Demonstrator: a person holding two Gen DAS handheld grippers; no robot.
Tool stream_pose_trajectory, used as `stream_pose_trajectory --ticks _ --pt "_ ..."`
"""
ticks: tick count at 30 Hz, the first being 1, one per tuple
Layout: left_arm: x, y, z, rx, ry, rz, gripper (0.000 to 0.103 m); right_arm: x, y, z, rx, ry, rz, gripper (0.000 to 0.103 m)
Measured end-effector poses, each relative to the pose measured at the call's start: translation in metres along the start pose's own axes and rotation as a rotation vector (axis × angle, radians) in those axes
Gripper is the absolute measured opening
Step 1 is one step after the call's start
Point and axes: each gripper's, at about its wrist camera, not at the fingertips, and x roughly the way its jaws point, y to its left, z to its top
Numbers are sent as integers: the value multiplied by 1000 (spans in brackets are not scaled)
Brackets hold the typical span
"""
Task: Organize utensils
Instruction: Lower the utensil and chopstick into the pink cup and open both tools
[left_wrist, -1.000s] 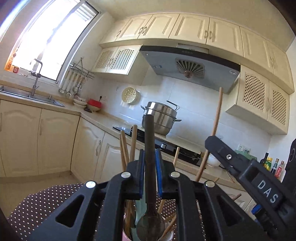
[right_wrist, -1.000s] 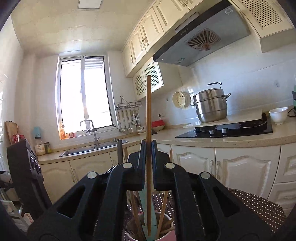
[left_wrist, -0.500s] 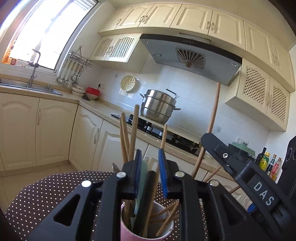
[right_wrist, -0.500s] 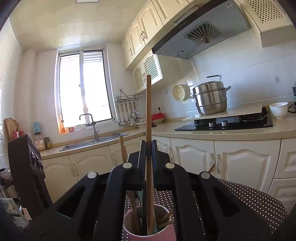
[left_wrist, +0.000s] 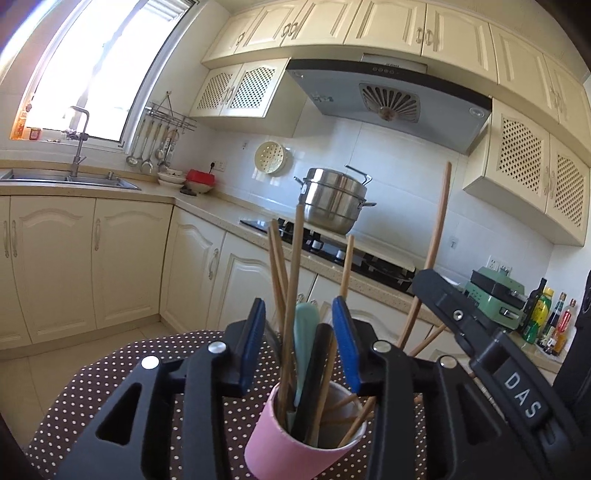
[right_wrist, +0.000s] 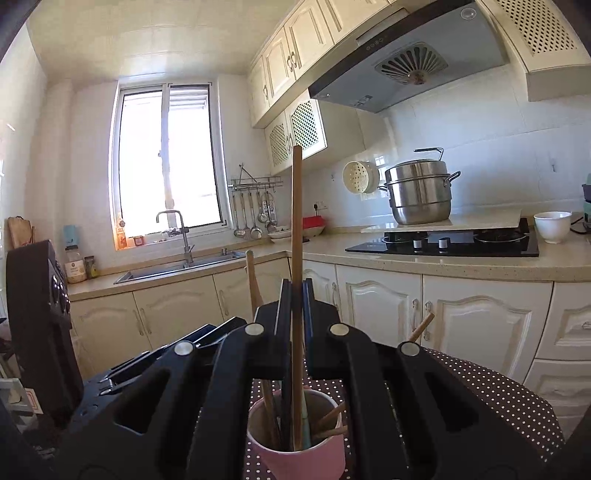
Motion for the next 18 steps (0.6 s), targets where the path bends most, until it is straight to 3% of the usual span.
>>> stream_pose_trajectory --ticks 6,18 --pt "-7 4 -2 11 41 32 41 -3 3 -3 -25 15 -6 6" --pt "-26 -5 6 26 42 43 48 -10 6 -1 -30 42 -20 7"
